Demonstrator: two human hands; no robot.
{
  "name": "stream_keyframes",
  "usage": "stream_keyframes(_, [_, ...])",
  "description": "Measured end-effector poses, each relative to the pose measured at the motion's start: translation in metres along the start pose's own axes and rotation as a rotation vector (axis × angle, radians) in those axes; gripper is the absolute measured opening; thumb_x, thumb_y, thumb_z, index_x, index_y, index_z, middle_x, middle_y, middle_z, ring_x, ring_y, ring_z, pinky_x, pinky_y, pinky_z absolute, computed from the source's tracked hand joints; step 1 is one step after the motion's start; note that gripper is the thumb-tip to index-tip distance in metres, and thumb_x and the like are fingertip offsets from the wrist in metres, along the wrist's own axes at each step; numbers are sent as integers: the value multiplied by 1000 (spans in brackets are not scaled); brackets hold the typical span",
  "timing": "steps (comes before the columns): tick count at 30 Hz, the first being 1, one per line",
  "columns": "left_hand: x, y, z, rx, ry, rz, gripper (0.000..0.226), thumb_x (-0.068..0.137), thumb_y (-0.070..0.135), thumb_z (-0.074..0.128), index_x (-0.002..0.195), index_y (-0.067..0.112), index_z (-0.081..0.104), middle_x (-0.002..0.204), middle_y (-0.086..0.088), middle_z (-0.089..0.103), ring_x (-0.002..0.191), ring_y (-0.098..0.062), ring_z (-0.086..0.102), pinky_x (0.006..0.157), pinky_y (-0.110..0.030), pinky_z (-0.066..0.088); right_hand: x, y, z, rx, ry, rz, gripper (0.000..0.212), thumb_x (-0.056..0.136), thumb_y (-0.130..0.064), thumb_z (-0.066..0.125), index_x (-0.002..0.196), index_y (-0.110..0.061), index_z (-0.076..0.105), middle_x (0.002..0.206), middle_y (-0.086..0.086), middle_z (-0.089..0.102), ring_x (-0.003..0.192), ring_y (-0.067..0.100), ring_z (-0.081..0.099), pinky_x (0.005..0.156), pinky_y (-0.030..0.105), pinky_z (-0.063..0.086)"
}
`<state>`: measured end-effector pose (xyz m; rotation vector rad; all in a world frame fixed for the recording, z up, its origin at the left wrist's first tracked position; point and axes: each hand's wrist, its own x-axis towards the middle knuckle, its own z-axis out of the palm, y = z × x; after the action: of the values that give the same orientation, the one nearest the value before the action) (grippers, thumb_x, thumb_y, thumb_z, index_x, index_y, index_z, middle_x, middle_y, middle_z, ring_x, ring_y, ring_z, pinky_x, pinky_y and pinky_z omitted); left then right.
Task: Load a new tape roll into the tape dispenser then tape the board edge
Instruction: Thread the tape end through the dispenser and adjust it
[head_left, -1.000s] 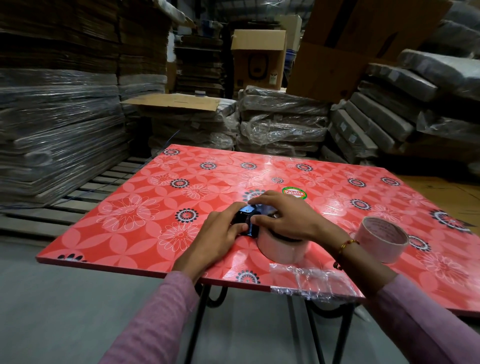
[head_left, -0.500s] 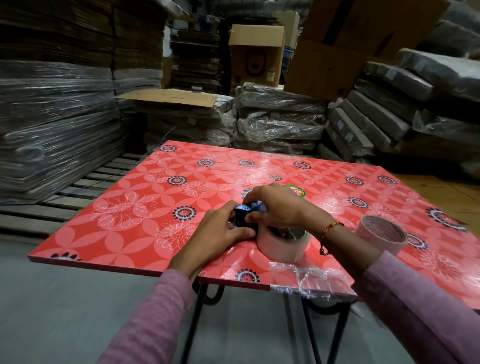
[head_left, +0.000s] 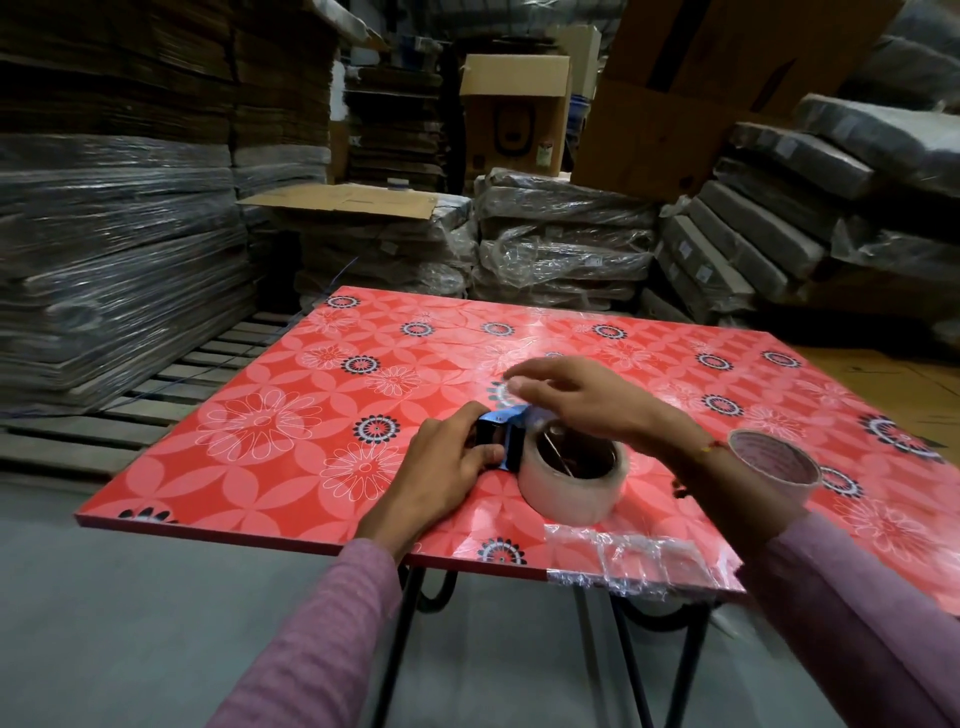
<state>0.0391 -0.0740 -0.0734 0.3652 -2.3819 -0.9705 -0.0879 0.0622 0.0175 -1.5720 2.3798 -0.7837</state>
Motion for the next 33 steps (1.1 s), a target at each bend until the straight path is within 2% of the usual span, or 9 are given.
stream_keyframes(3, [1,-1,1,-25,-12,-8,29,84,31,65,112,25,59,94,-6,74,89,-23,68,80,-45,54,-31,5,-7,-164,87,53,74,86,-69,54,137,-16,59,139,3,62,127,20,58,107,39,45])
stream_keyframes(5, [2,-2,1,-21,-16,-9,27,86,29,66,111,24,59,95,-6,74,88,-24,68,80,-45,54,-54,3,3,-292,46,130,106,68,-90,46,147,-20,45,145,4,53,129,23,55,105,41,46])
stream_keyframes(6, [2,-3,1,-22,-19,-14,25,87,28,66,110,24,58,95,-6,74,88,-24,68,80,-45,55,-61,2,9,-306,33,153,112,62,-93,46,149,-23,40,145,2,51,127,23,55,102,41,47])
stream_keyframes(11, [3,-5,1,-36,-33,-18,25,84,30,65,108,29,57,95,-4,75,91,-22,69,83,-43,54,-57,16,19,-280,111,164,88,70,-72,71,140,-26,44,140,-3,55,121,21,58,98,41,49])
stream_keyframes(16, [4,-8,1,-35,-36,-8,24,86,28,66,108,28,58,97,-4,75,92,-22,69,84,-44,54,-57,21,28,-334,148,139,92,60,-81,42,135,-28,46,134,-7,56,113,20,59,91,40,50])
stream_keyframes(19, [4,-9,1,-28,-37,2,23,88,25,66,109,25,58,97,-5,74,92,-23,68,83,-43,53,-62,29,25,-131,89,97,80,62,-66,54,131,-29,48,123,-8,60,104,13,60,92,36,50])
stream_keyframes(23, [3,-6,0,-26,-35,8,24,91,20,67,113,23,59,97,-3,74,93,-20,67,82,-35,52,-61,45,13,163,-54,65,77,66,-49,73,135,-25,48,127,-5,62,120,7,61,106,38,50])
stream_keyframes(29, [1,-6,2,-10,-43,13,25,90,30,66,112,27,56,95,0,71,87,-19,66,81,-42,54,-55,39,18,-95,36,-15,105,66,-76,63,153,-29,29,150,-8,44,135,9,44,114,34,39])
stream_keyframes(33, [-1,-2,3,-31,-34,11,46,72,58,72,105,30,56,92,7,71,85,-14,67,78,-42,54,-55,44,25,-73,90,-29,99,67,-75,62,151,-33,31,146,-10,46,131,7,46,112,34,40])
